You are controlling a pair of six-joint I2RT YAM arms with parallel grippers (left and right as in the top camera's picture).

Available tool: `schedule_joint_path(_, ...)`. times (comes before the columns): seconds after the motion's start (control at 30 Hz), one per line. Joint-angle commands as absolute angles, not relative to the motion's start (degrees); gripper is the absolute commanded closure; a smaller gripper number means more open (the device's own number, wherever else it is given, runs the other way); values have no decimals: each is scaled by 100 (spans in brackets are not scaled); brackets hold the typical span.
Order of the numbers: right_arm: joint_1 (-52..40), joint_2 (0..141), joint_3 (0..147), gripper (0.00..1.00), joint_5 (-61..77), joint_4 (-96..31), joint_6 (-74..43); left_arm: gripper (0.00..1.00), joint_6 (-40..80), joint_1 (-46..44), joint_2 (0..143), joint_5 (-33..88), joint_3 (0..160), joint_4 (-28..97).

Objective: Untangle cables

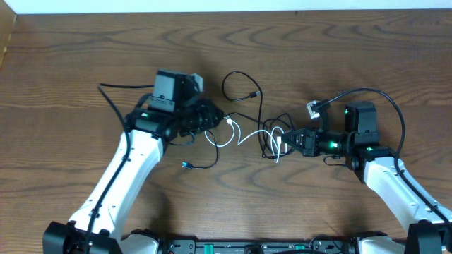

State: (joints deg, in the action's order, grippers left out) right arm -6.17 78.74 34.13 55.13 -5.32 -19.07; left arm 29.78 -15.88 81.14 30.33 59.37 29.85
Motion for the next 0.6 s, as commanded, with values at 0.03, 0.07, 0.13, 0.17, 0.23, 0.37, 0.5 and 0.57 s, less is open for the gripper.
schedule_joint_path(0.03,-611,7854,3433,99,6093,-325,-1791,71,2764,-1981,8009,3155,5946,3011)
schedule_joint_path(0.07,-611,7854,3433,99,6243,-187,-1793,71,2764,-2080,8009,3155,5946,3002)
schedule_joint_path(0.13,-611,7854,3433,99,6689,161,-1793,71,2759,-2252,8014,3148,5946,2982)
schedule_joint_path(0.17,-611,7854,3433,99,6925,351,-1793,71,2740,-2333,8023,3148,5946,2958)
schedule_joint_path(0.23,-611,7854,3433,99,7190,735,-1811,70,2742,-2488,8073,3151,5946,2919)
schedule_joint_path(0.37,-609,7854,3433,99,6733,751,-2110,70,2744,-2637,8149,3155,5946,2912)
schedule_joint_path(0.5,-609,7854,3433,99,6768,1092,-2279,70,2742,-2744,8158,3210,5946,2902)
schedule_joint_path(0.57,-611,7854,3433,99,6768,1413,-2506,71,2742,-2775,8158,3481,5946,2829)
